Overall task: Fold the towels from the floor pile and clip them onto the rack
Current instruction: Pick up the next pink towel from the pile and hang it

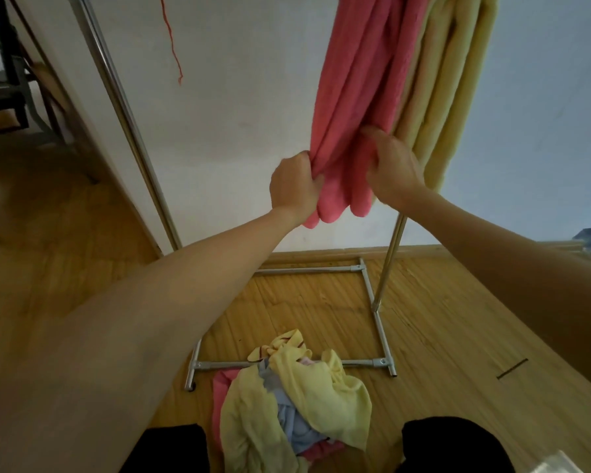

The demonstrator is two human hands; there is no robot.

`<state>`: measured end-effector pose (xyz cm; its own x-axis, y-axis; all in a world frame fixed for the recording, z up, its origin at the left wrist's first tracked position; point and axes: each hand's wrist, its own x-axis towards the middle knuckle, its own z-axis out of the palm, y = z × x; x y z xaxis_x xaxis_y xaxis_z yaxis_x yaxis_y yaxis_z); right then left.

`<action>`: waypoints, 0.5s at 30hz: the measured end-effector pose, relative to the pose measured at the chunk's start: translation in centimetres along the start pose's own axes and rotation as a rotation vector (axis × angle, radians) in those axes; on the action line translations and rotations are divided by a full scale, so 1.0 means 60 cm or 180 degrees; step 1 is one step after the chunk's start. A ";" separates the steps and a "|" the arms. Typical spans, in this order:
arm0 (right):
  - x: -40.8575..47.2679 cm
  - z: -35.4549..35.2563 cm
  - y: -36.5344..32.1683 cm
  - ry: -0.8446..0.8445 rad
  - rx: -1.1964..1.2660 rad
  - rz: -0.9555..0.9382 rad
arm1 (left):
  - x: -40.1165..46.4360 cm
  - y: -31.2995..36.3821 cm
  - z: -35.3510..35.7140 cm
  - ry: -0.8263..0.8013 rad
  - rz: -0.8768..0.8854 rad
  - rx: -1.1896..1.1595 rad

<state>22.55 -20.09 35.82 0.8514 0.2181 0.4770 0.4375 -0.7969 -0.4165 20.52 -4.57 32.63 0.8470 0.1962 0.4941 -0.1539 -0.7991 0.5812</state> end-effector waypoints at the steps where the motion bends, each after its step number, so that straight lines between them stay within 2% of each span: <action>1: -0.004 0.004 0.005 0.0031 0.0040 -0.0086 | -0.007 -0.001 0.004 -0.0045 0.0025 -0.0103; 5: -0.034 0.031 0.031 -0.0085 0.0119 -0.0220 | -0.042 -0.018 0.018 -0.0643 0.0075 -0.0390; 7: -0.063 0.056 0.048 -0.0160 0.0137 -0.0180 | -0.066 -0.044 0.033 -0.1020 0.0016 -0.0295; 9: -0.108 0.089 0.069 -0.0313 0.0093 -0.0094 | -0.101 -0.085 0.052 -0.1386 -0.0280 0.0009; 12: -0.201 0.151 0.104 -0.0856 -0.0070 0.0059 | -0.180 -0.159 0.083 -0.1901 -0.0782 0.0311; 15: -0.305 0.228 0.134 -0.1699 -0.0291 0.0173 | -0.276 -0.240 0.116 -0.2408 -0.1082 0.0600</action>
<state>14.45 -22.79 13.18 0.9111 0.4119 -0.0126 0.3820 -0.8556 -0.3495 12.25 -0.24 11.60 0.9543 0.0635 -0.2921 0.2009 -0.8599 0.4693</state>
